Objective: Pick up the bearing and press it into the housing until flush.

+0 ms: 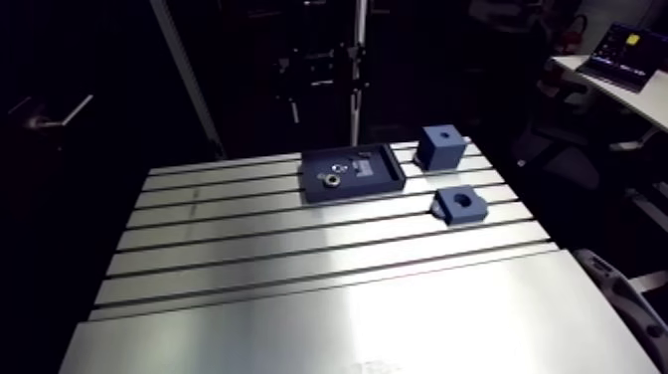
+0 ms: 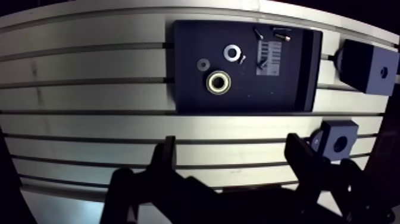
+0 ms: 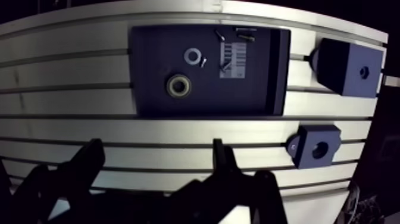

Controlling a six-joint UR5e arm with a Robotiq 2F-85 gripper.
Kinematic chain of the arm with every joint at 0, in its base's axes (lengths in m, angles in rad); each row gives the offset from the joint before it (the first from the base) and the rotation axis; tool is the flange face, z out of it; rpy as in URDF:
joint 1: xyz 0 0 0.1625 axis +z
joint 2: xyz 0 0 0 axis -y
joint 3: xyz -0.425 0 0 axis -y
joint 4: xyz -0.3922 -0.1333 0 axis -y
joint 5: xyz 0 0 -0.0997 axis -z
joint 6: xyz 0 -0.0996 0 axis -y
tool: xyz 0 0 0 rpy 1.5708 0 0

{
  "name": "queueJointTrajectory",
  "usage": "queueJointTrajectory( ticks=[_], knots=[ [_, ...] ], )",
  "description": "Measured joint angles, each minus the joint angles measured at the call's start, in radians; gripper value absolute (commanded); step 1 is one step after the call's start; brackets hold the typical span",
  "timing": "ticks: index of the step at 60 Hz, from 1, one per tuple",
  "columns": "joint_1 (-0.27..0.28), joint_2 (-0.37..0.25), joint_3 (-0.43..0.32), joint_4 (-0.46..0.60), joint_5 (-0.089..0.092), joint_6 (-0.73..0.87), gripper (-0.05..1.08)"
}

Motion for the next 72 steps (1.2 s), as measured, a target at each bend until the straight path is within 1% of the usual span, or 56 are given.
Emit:
queueJointTrajectory(
  ticks=[3,7,20,32,42,54,59,72],
  knots=[
    [-0.002,0.012,0.0,-0.007,0.0,0.001,0.12],
    [-0.004,0.026,0.0,-0.017,0.001,0.001,0.17],
    [-0.013,0.07,0.004,-0.052,0.004,0.002,0.27],
    [-0.019,0.095,0.012,-0.081,0.013,0.001,0.29],
    [-0.023,0.107,0.022,-0.104,0.016,0.001,0.31],
    [-0.025,0.124,0.032,-0.131,0.017,0.001,0.32],
    [-0.025,0.134,0.038,-0.142,0.017,0.0,0.35],
    [-0.025,0.151,0.057,-0.165,0.017,0.0,0.35]
  ],
)
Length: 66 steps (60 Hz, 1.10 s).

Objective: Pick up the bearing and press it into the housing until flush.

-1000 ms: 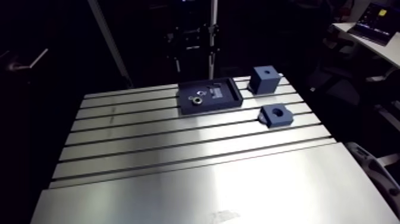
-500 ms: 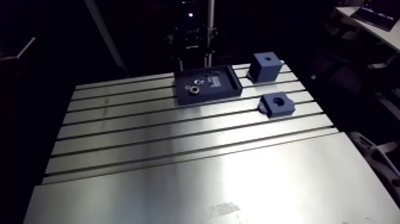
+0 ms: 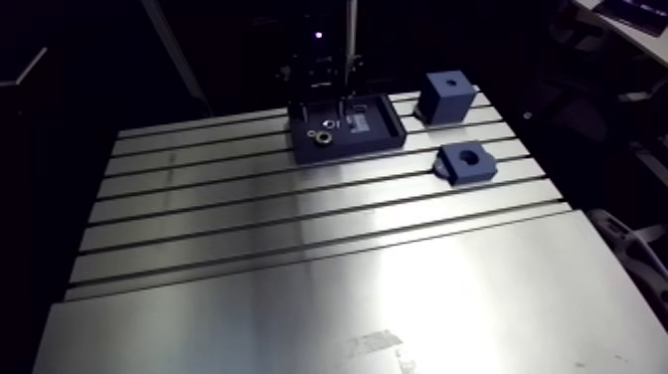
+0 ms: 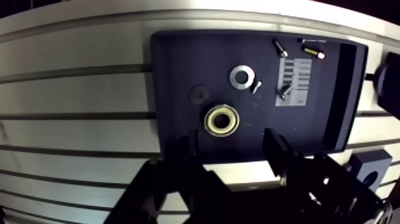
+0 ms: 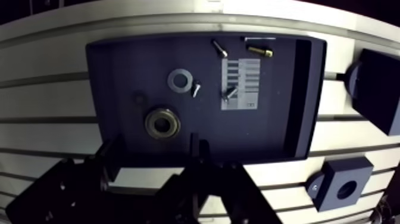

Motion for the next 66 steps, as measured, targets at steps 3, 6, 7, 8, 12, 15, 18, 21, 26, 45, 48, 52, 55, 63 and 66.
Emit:
queueJointTrajectory(
  ticks=[3,6,7,8,12,15,18,21,26,45,48,52,55,63,66],
  knots=[
    [0.0,0.004,0.005,-0.008,0.0,0.0,0.35],
    [0.0,0.008,0.009,-0.014,0.0,0.0,0.35],
    [0.0,0.009,0.011,-0.016,0.0,0.0,0.35],
    [0.0,0.01,0.012,-0.018,0.0,0.0,0.35],
    [-0.002,0.014,0.017,-0.024,0.0,0.0,0.35],
    [-0.004,0.015,0.021,-0.028,0.0,0.0,0.35],
    [-0.006,0.017,0.026,-0.033,0.0,0.0,0.35],
    [-0.007,0.019,0.03,-0.04,0.0,0.0,0.35],
    [-0.01,0.021,0.037,-0.051,0.0,-0.002,0.35],
    [-0.012,0.029,0.054,-0.067,0.007,-0.002,0.35],
    [-0.012,0.029,0.055,-0.068,0.013,-0.002,0.35],
    [-0.012,0.03,0.056,-0.069,0.021,-0.002,0.35],
    [-0.012,0.031,0.056,-0.07,0.024,-0.002,0.35],
    [-0.012,0.037,0.053,-0.073,0.029,-0.002,0.35],
    [-0.012,0.039,0.052,-0.074,0.03,-0.002,0.35]
  ],
)
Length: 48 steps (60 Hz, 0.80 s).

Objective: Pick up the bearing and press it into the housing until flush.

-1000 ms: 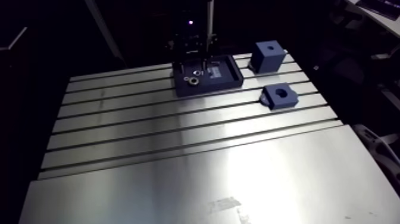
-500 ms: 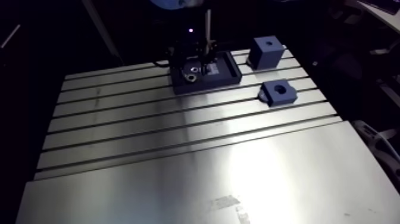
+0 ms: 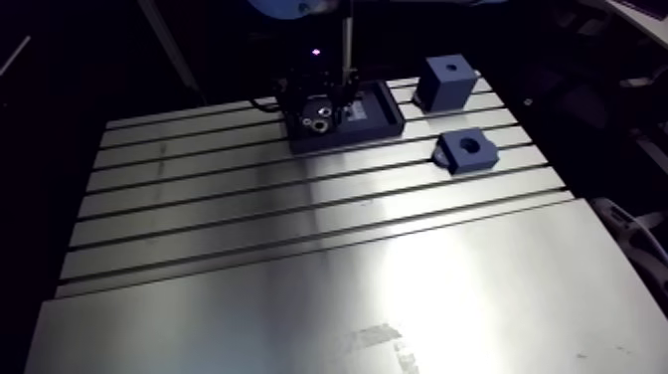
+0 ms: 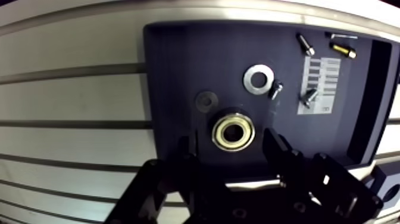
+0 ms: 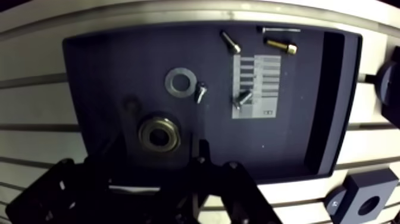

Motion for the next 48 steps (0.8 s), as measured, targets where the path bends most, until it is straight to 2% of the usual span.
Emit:
queueJointTrajectory(
  ticks=[29,48],
  knots=[
    [0.001,0.015,-0.015,-0.003,-0.004,0.0,0.38],
    [0.002,0.016,-0.015,-0.003,-0.008,-0.001,0.46]
  ],
)
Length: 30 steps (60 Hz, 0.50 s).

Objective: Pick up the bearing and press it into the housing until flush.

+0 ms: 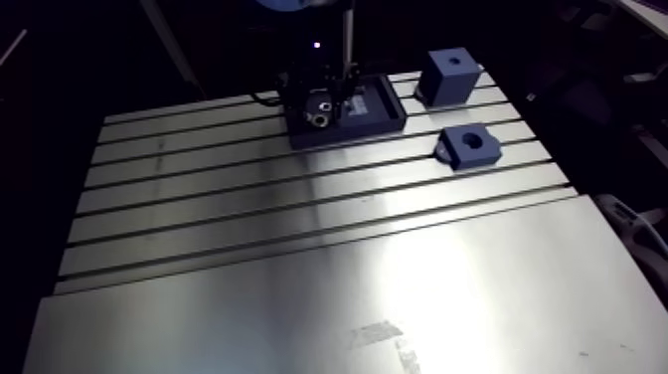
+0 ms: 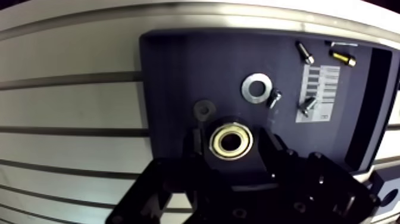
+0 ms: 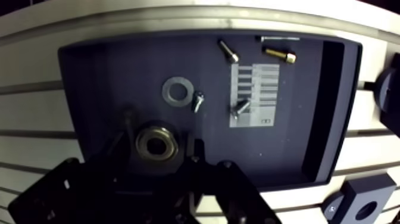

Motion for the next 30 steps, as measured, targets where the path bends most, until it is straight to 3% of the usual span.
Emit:
queueJointTrajectory(
  ticks=[30],
  knots=[
    [0.001,-0.003,-0.001,0.0,-0.004,0.0,0.5]
  ],
)
